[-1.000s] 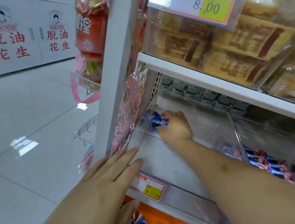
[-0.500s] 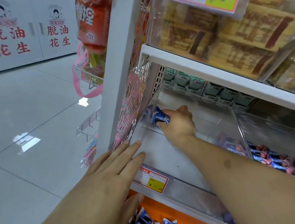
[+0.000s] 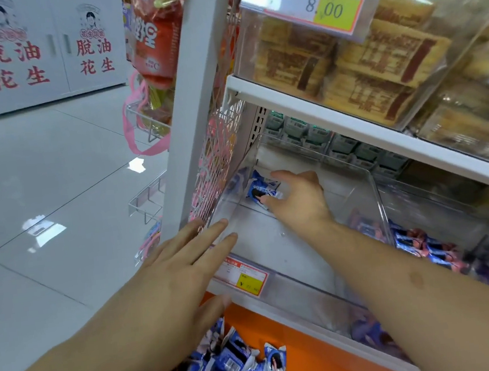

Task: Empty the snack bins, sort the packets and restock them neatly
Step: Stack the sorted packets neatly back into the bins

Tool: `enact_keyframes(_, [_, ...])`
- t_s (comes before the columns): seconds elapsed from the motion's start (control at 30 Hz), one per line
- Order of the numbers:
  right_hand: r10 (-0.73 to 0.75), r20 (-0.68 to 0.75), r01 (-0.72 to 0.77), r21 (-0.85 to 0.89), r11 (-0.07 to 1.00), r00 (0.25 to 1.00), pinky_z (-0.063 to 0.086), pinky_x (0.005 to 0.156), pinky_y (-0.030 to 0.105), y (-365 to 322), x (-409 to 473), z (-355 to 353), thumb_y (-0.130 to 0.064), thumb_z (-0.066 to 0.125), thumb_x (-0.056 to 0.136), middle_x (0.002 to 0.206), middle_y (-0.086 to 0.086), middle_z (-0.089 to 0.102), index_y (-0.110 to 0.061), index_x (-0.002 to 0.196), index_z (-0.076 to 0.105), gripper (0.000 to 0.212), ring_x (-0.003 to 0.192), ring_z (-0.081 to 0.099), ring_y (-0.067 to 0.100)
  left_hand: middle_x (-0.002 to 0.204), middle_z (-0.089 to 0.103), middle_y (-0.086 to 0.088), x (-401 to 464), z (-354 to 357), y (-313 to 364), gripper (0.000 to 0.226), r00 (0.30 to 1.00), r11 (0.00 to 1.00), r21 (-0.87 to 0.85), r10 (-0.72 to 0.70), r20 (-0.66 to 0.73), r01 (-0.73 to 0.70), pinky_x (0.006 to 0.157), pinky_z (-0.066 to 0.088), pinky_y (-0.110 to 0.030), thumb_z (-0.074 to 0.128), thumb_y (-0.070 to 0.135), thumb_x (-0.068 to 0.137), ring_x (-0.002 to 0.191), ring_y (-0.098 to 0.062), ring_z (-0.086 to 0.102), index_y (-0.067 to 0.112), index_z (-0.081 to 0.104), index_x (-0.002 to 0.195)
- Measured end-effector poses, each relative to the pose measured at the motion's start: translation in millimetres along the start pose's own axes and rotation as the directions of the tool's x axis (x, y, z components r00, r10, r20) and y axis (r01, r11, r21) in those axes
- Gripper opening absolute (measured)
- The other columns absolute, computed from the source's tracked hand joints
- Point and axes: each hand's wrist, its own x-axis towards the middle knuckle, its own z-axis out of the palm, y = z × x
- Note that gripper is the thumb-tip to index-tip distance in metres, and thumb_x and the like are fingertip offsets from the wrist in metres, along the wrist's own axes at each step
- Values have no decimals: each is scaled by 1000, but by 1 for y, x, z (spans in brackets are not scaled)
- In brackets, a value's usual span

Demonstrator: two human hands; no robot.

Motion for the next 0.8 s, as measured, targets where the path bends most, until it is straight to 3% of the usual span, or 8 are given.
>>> enact_keyframes(0.1, [-48, -24, 50, 92, 995, 999, 48, 100, 26, -11, -33, -26, -45, 81, 87, 121, 7, 49, -38, 139, 65, 54, 115, 57, 22, 168, -13, 27, -9, -19, 10, 76, 995, 999, -32, -29, 92, 33, 129, 6, -37, 37, 67, 97, 156, -4, -15, 50, 0, 161])
enact_keyframes(0.13, [-59, -25, 62, 143, 988, 998, 45, 99, 24, -15, -48, -36, -45, 80, 88, 120, 4, 49, -39, 138, 65, 53, 114, 57, 18, 167, -12, 28, -11, -26, 12, 75, 996, 999, -38, -18, 90, 21, 130, 6, -37, 32, 71, 96, 156, -2, -14, 51, 1, 161])
enact_keyframes(0.3, [-164, 27, 143, 366, 920, 986, 51, 89, 26, -30, -154, -87, -39, 78, 91, 122, -13, 53, -47, 126, 68, 37, 109, 58, 3, 167, 17, 25, -40, -39, 15, 72, 998, 988, -157, 26, 51, -17, 126, 24, -35, 41, 75, 94, 155, -1, 15, 48, 25, 159])
enact_keyframes(0.4, [-205, 164, 116, 432, 894, 965, 52, 87, 25, -25, -220, -95, -40, 75, 90, 120, -20, 54, -54, 121, 67, 34, 107, 59, 6, 159, 30, 29, -56, -36, 18, 72, 995, 986, -168, 12, 104, 6, 122, 32, -31, 40, 79, 89, 147, 4, 30, 47, 37, 153])
enact_keyframes(0.5, [-131, 367, -22, 384, 923, 921, 52, 93, 30, 1, -266, -65, -40, 76, 92, 120, -24, 52, -59, 123, 62, 39, 108, 58, 3, 152, 37, 29, -70, -18, 18, 65, 961, 989, -148, 26, 277, 16, 118, 34, -23, 47, 74, 93, 141, 4, 38, 44, 43, 150])
enact_keyframes(0.63, [-23, 591, -156, 249, 956, 806, 48, 110, 43, 46, -297, 6, -39, 78, 91, 136, -19, 48, -58, 132, 56, 50, 127, 53, 9, 160, 34, 15, -72, 12, 11, 65, 903, 999, -47, 30, 428, -10, 113, 18, -12, 59, 56, 97, 146, -6, 33, 30, 43, 155])
enact_keyframes(0.7, [10, 678, -191, 193, 963, 735, 45, 114, 40, 60, -302, 38, -34, 81, 91, 143, -13, 45, -51, 138, 55, 56, 130, 51, 11, 167, 26, 10, -72, 31, -3, 72, 878, 1000, 12, -2, 479, -5, 119, 17, -19, 59, 57, 98, 151, -9, 27, 27, 37, 158])
enact_keyframes(0.8, [60, 752, -242, 134, 961, 657, 43, 117, 39, 72, -304, 81, -29, 86, 86, 154, -6, 41, -46, 142, 55, 66, 143, 44, 19, 170, 19, 14, -76, 50, -26, 88, 839, 996, 5, -79, 539, 91, 123, 31, -40, 61, 72, 87, 152, -11, 28, 41, 24, 161])
